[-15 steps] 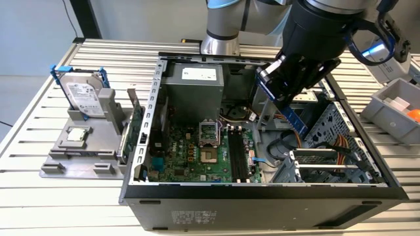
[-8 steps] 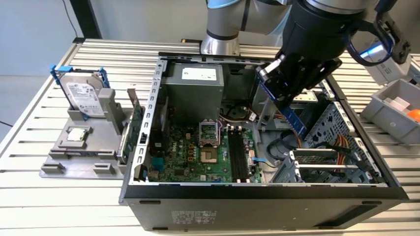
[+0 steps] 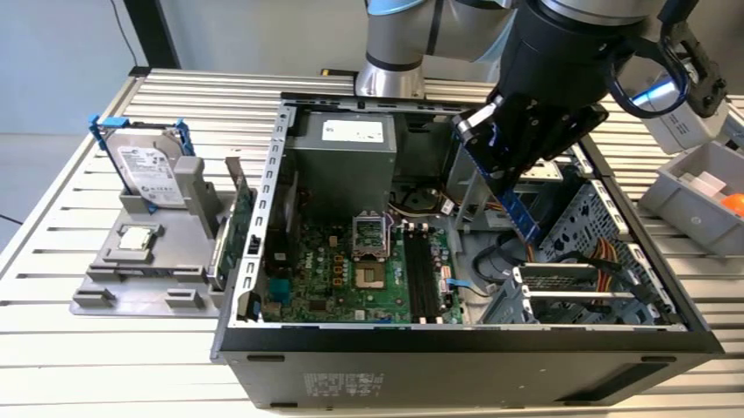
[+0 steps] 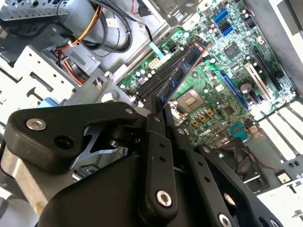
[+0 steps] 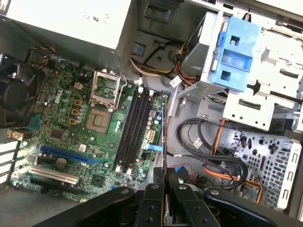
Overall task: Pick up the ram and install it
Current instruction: 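Insert the ram into the slot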
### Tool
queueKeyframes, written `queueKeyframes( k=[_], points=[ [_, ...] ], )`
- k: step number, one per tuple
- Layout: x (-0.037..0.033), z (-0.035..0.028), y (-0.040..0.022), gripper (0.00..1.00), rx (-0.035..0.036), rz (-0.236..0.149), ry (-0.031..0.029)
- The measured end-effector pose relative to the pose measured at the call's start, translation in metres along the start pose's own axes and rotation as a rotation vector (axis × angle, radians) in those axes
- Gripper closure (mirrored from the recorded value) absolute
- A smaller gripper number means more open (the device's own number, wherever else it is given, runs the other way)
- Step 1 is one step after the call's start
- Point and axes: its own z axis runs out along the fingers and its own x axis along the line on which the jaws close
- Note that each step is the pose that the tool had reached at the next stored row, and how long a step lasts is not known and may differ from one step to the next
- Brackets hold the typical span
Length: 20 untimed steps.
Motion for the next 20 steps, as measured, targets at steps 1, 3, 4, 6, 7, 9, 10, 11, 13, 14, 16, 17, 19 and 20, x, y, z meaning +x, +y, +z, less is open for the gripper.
queueKeyframes(
  k=[1,3,4,6,7,9,10,11,13,14,16,17,19,20],
  points=[
    [0.0,0.0,0.0,1.0,0.0005,0.008,-0.0003],
    [0.0001,0.0002,0.0,1.0,0.0014,0.022,-0.0009],
    [0.0001,0.0002,0.0,1.0,0.0018,0.028,-0.0012],
    [0.0002,0.0004,0.0,1.0,0.0027,0.042,-0.002],
    [0.0002,0.0005,0.0,1.0,0.0029,0.045,-0.0023],
    [0.0002,0.0006,0.0001,1.0,0.0033,0.051,-0.0028],
    [0.0002,0.0007,0.0001,1.0,0.0035,0.054,-0.0029],
    [0.0003,0.0007,0.0001,1.0,0.0038,0.057,-0.0031],
    [0.0003,0.0009,0.0001,1.0,0.0043,0.067,-0.0036],
    [0.0003,0.001,0.0001,1.0,0.0048,0.073,-0.0039],
    [0.0003,0.0012,0.0001,1.0,0.0055,0.085,-0.0047],
    [0.0003,0.0012,0.0001,1.0,0.0059,0.09,-0.0051],
    [0.0003,0.0015,0.0002,1.0,0.0066,0.101,-0.0058],
    [0.0003,0.0015,0.0003,1.0,0.007,0.105,-0.0061]
  ],
)
